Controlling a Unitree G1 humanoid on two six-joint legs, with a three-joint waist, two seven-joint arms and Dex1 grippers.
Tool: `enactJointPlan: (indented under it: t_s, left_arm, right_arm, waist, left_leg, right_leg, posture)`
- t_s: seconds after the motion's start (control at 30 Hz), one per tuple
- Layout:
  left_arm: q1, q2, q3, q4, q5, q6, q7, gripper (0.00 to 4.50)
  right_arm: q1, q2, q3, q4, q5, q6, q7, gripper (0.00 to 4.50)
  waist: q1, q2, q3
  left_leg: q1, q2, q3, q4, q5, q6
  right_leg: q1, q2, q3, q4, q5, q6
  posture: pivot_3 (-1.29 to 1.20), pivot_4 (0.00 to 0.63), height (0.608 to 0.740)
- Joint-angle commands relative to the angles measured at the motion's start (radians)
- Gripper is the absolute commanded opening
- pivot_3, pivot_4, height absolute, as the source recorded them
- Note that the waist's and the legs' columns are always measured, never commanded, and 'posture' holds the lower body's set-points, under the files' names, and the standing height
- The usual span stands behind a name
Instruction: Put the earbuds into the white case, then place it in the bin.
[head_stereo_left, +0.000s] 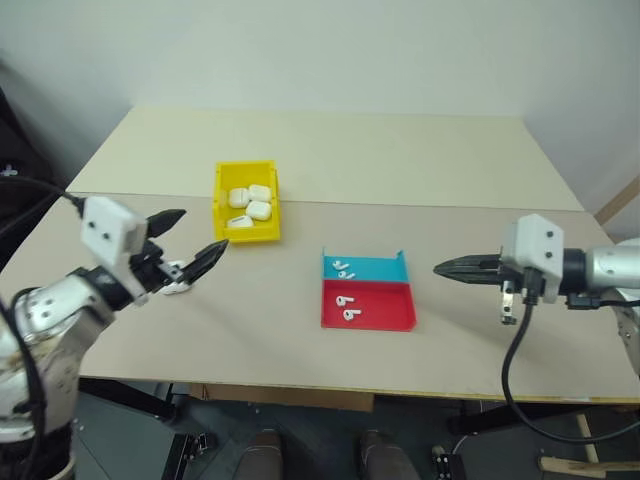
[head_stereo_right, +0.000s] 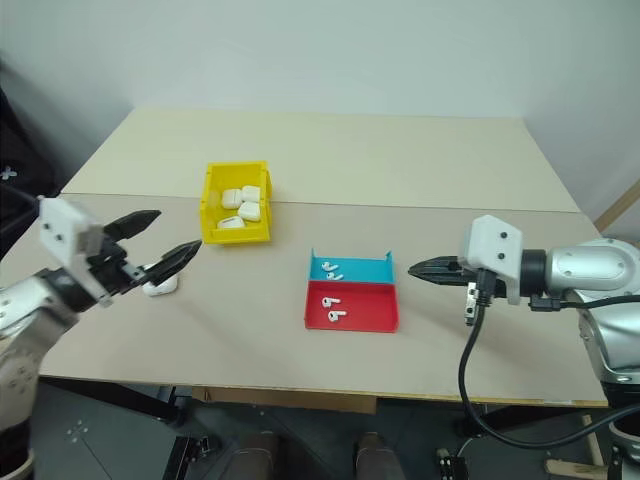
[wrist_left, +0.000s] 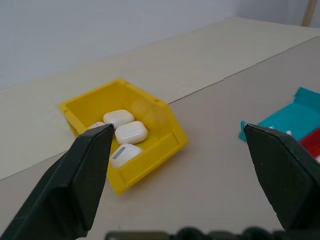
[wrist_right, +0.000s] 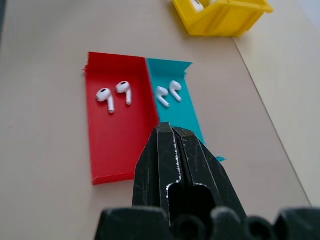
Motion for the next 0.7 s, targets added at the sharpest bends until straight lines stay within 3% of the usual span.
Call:
enactJointPlan:
  t_s: [0.03,0.2,0.7]
  left_arm:
    - [0.101,0.042,0.142,-0.096,-0.101,-0.007,-0.1,4.49]
    - [0.247,0.081,0.245,-0.151,-0.131,-0.043,-0.197,4.49]
    - [0.282,0.097,0.287,-0.141,-0.212,-0.077,-0.237,4.49]
  right_arm:
    - [-0.006,-0.025,-0.087,0.046,0.052,-0.083,0.083,0.0]
    - [-0.019,-0.035,-0.121,0.09,0.102,-0.123,0.178,0.0]
    - [-0.035,-0.04,-0.1,0.111,0.071,-0.158,0.173,0.0]
  waist:
    - [0.0,0.0,0.0]
    - [0.002,0.0,0.0]
    - [0.001,0.0,0.0]
  left_leg:
    - [0.0,0.0,0.0,0.0,0.0,0.0]
    - [0.001,0.0,0.001,0.0,0.0,0.0]
    - [0.001,0.0,0.001,-0.001,0.0,0.0]
  right_leg:
    - [0.0,0.0,0.0,0.0,0.0,-0.001]
    - [0.0,0.0,0.0,0.001,-0.001,-0.002]
    - [0.0,0.0,0.0,0.002,-0.001,-0.003]
  posture:
    - [0.0,0.15,0.74]
    - [0.0,0.15,0.74]
    - [0.0,0.15,0.74]
